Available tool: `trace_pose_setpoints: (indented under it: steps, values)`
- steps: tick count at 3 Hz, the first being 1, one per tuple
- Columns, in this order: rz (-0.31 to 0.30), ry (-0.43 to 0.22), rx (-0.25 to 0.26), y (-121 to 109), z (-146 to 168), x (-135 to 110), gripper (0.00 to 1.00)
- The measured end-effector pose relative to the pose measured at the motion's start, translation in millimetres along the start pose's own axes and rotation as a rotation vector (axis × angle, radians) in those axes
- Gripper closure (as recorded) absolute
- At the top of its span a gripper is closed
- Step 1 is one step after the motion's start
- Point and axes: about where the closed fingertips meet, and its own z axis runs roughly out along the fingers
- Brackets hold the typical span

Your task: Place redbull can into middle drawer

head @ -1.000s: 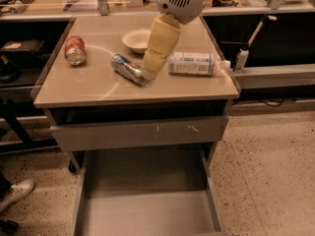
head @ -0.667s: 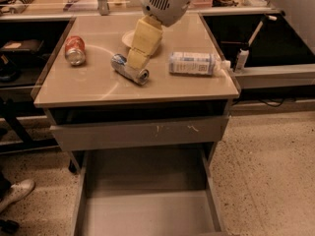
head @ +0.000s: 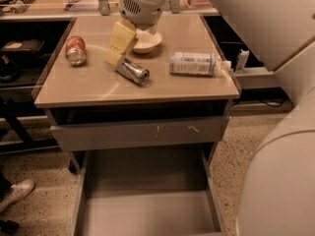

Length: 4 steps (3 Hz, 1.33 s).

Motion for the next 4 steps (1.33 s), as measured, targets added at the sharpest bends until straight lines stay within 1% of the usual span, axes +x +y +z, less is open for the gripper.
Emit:
trace_pose_setpoints:
  steps: [1,2,3,4]
  values:
    - [-0.002,-0.018,0.006,-2,2,-6,0.00]
    - [0.019,-0.025,-0.027,0,26,-21,0.00]
    - [0.061,-0.024,-0.065,-6,52,-39,0.00]
    - [0.089,-0.025,-0.083,-14,69,-53,0.00]
